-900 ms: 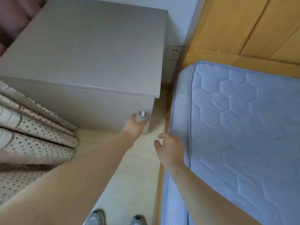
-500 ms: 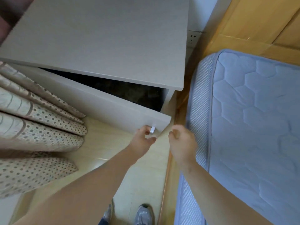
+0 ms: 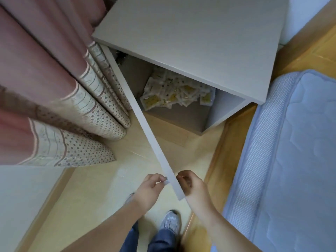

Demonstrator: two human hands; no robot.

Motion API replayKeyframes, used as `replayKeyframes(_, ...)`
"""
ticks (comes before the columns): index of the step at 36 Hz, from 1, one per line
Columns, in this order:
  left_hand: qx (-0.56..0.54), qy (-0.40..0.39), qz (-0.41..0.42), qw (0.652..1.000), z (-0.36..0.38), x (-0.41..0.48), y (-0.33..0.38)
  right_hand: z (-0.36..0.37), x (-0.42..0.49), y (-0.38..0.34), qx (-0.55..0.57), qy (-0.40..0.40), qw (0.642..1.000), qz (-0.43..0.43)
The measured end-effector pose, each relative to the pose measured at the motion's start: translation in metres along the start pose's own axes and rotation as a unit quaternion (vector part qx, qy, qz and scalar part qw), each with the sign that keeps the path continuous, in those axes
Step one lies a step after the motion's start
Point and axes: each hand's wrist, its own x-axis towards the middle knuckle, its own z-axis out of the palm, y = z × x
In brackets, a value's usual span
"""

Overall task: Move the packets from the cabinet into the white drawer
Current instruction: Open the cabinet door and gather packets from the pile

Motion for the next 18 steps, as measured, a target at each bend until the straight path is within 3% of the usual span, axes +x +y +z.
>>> replayKeyframes(7, -0.125, 0.111, -0.06, 0.984, -0.055, -0.052, -0.023, 0.067, -0.034, -0.027, -0.052, -0.091, 0.994, 0.032)
replayKeyframes(12, -0.249, 0.187, -0.009, 0.95, -0.096, -0.069, -0.009, 0.104, -0.041, -0.054, -0.077, -0.084, 0.993, 0.027)
replayKeyframes(18, -0.217, 0.206, 0.068, 0.952, -0.131, -0.073, -0.007, 0.141, -0.046, -0.088, -0.087, -0.105, 0.991, -0.001)
